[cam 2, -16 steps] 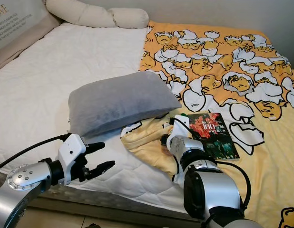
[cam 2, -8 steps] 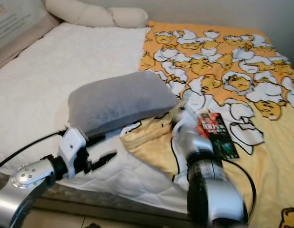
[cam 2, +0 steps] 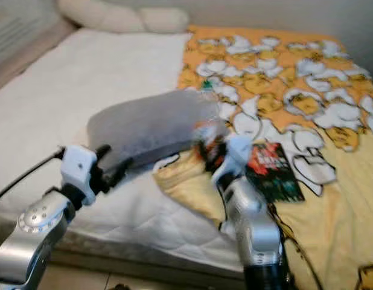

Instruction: Clean up the room

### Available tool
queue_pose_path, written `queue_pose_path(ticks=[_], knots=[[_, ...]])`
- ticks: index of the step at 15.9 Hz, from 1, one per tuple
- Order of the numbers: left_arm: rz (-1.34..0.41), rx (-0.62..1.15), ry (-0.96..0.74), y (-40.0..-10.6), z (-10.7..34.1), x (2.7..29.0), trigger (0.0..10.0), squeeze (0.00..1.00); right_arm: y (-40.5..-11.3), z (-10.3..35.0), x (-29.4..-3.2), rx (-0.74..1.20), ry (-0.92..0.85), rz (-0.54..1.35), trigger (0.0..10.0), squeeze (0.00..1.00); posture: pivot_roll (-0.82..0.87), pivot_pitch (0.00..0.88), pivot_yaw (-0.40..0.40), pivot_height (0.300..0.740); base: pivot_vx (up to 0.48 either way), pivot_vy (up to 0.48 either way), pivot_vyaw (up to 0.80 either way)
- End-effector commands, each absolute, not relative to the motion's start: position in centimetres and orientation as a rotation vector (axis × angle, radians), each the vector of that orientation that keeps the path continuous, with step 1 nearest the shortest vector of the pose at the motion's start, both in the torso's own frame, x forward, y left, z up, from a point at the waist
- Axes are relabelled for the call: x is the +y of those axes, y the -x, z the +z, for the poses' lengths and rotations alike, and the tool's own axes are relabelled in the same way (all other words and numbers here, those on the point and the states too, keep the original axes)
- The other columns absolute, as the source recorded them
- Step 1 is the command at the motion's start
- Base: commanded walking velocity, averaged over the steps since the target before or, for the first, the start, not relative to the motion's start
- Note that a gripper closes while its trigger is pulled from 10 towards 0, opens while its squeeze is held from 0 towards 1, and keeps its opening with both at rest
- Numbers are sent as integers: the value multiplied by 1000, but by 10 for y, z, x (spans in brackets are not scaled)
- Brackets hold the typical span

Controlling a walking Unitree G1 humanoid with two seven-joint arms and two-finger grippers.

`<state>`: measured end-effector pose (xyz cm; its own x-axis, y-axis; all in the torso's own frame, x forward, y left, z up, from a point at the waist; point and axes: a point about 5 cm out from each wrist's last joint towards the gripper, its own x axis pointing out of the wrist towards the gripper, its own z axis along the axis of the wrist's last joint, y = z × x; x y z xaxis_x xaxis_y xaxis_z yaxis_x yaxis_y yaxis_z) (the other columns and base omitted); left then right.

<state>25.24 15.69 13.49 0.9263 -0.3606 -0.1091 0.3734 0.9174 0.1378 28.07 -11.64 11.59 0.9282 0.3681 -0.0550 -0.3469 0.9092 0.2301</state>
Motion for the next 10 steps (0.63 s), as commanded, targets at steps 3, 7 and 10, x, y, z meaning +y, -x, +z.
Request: queue_pose_path(ticks=[3, 7, 10], knots=[[-161, 81, -132, -260, 132, 171, 10000, 0, -274, 118, -115, 106, -207, 393, 10000, 0, -52, 0, 45, 740, 0, 0, 800], [-135, 111, -197, -256, 122, 172, 10000, 0, -269, 105, -125, 159, -201, 316, 10000, 0, -41, 0, 34, 740, 0, 0, 800], [-154, 157, -188, -252, 116, 174, 10000, 0, -267, 104, -129, 160, -191, 301, 10000, 0, -34, 0, 38, 740, 0, 0, 800]])
